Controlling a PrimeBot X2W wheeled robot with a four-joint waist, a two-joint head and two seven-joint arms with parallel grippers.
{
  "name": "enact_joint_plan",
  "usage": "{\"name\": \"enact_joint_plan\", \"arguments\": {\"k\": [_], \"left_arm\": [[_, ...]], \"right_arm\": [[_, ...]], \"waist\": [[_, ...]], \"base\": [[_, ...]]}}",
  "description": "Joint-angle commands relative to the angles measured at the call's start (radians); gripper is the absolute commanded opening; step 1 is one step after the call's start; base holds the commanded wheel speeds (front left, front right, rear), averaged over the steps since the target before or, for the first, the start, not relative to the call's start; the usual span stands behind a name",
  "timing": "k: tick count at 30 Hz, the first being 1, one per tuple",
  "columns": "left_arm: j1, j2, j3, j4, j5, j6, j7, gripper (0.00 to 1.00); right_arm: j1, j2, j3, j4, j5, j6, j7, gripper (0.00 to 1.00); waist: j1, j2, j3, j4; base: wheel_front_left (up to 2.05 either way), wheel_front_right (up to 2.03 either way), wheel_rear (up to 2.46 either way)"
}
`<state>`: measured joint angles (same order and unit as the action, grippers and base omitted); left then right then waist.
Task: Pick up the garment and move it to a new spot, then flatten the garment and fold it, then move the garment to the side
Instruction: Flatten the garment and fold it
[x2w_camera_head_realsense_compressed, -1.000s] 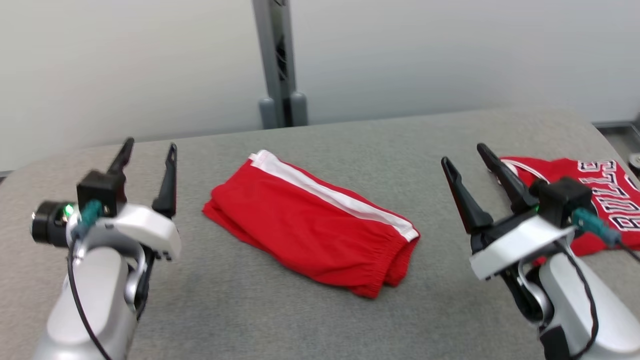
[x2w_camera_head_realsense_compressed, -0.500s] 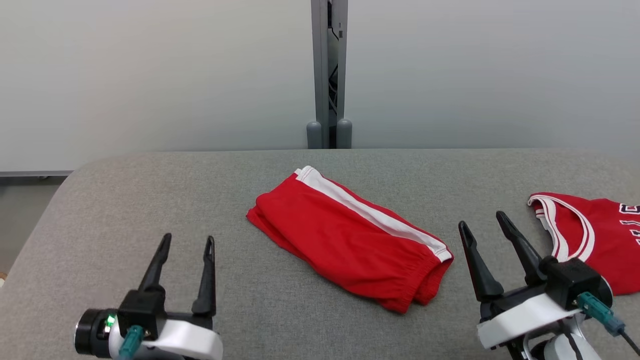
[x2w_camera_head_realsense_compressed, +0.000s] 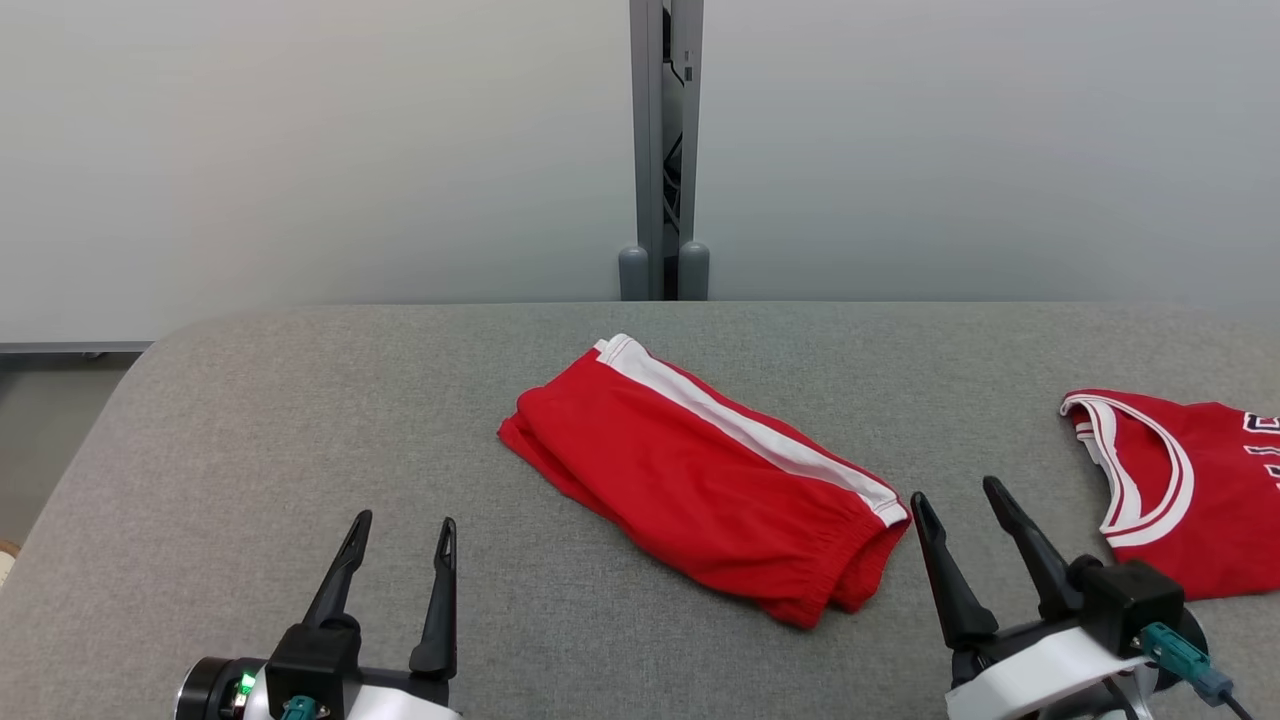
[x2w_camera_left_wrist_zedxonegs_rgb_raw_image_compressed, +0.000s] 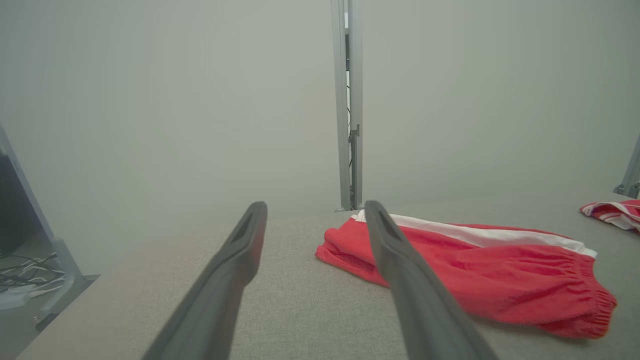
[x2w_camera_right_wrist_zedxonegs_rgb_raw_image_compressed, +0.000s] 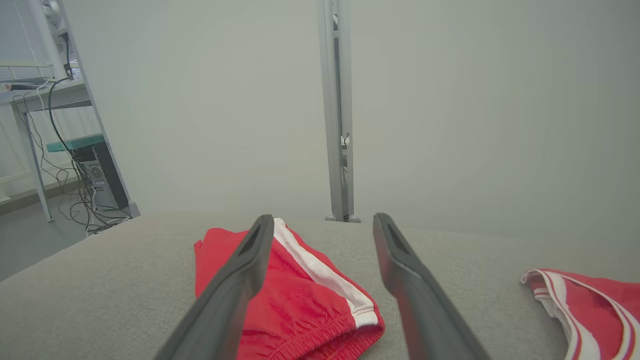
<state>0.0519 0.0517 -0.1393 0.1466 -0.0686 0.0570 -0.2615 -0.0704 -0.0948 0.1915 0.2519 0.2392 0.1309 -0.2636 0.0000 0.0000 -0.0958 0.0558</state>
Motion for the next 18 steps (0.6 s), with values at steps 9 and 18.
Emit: {"name": "enact_joint_plan", "arguments": {"k": [9,18], "left_arm": [[-0.024,0.002,-0.013,0.014,0.017,-0.021,-0.003,1.0],[-0.032,0.002,-0.008,0.049,0.026,-0.028,-0.003,1.0]], "right_arm": [[-0.034,0.023,0.045,0.232,0.258,-0.001,-0.001,1.0],[-0.117,0.037,0.094,0.432,0.47,0.0,-0.001,1.0]], "waist": [[0.0,0.0,0.024,0.018],[0.0,0.0,0.05,0.069]], "base": [[0.0,0.0,0.0],[0.0,0.0,0.0]]}}
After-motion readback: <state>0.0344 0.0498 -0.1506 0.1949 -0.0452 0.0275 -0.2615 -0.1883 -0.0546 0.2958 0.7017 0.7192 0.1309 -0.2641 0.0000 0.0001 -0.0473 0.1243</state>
